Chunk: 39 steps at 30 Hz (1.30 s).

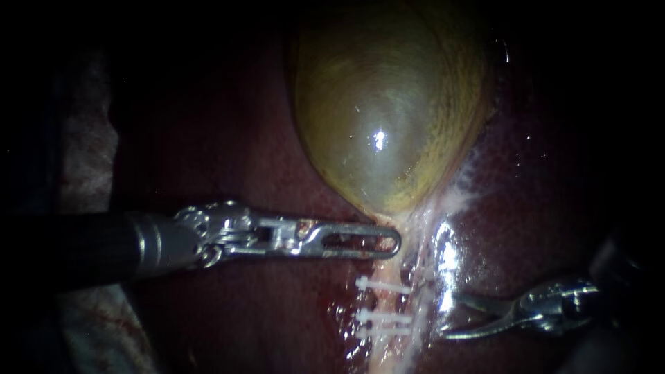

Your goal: Go to the cutting position left tube

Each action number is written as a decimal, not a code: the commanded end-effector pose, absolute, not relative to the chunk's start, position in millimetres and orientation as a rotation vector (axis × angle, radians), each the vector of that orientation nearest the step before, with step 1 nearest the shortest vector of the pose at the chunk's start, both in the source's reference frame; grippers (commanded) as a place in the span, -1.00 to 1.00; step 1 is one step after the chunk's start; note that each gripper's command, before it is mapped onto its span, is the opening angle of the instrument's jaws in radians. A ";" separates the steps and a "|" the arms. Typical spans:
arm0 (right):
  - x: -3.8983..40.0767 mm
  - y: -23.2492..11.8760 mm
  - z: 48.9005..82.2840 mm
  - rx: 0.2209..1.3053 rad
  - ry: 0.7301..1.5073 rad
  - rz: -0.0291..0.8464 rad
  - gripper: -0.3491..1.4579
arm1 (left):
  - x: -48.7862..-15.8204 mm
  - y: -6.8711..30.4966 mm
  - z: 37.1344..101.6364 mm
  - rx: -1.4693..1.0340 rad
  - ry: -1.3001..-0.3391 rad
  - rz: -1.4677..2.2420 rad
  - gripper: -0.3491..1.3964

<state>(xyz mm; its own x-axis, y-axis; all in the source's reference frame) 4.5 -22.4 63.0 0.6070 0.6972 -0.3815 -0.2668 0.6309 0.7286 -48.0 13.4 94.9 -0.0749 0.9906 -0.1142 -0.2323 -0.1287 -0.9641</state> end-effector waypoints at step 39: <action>8.0 -23.2 66.1 0.825 0.653 0.818 0.78 | -44.1 13.0 89.9 -1.079 -1.043 1.449 -1.00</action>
